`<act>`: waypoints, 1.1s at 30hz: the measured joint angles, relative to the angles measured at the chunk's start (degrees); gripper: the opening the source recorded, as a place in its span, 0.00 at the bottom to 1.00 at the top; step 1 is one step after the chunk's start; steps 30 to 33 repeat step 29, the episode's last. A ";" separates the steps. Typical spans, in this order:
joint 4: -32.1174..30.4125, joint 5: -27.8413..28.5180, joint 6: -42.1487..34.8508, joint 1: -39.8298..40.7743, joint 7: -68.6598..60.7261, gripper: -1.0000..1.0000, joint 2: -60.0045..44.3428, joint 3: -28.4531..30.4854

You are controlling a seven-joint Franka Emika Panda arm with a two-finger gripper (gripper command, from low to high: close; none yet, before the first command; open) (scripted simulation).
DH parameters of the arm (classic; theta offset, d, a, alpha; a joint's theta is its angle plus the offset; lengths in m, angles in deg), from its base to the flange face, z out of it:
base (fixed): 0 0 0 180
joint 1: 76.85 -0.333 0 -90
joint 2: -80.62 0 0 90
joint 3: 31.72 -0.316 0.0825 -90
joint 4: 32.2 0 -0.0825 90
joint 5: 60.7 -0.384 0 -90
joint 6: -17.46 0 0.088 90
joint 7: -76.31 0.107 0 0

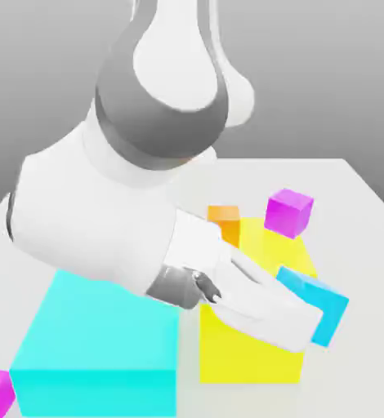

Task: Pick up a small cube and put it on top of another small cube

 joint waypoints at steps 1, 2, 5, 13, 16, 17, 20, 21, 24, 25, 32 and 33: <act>-0.26 1.96 1.67 0.14 -1.40 0.00 -0.21 0.80; -0.53 3.93 3.34 0.27 -2.79 0.00 -0.39 1.60; -1.36 9.86 8.25 0.58 -6.84 0.00 -0.82 4.13; -3.69 26.29 20.86 1.33 -16.97 0.00 -1.14 11.26; -4.56 32.80 25.32 1.56 -20.44 0.00 -0.96 14.11; -4.85 35.02 26.77 1.63 -21.56 0.00 -0.86 15.09; -5.68 41.77 30.99 1.60 -24.85 0.00 -0.49 18.28; -5.95 44.09 32.36 1.64 -25.86 0.00 -0.34 19.30; -6.06 44.50 37.51 2.44 -28.43 0.00 -4.20 19.29; -6.00 43.70 39.38 2.94 -29.18 0.00 -6.12 18.70; -5.95 43.07 40.68 3.27 -29.72 1.00 -7.48 18.29; -5.95 43.07 40.68 3.27 -29.72 1.00 -7.48 18.29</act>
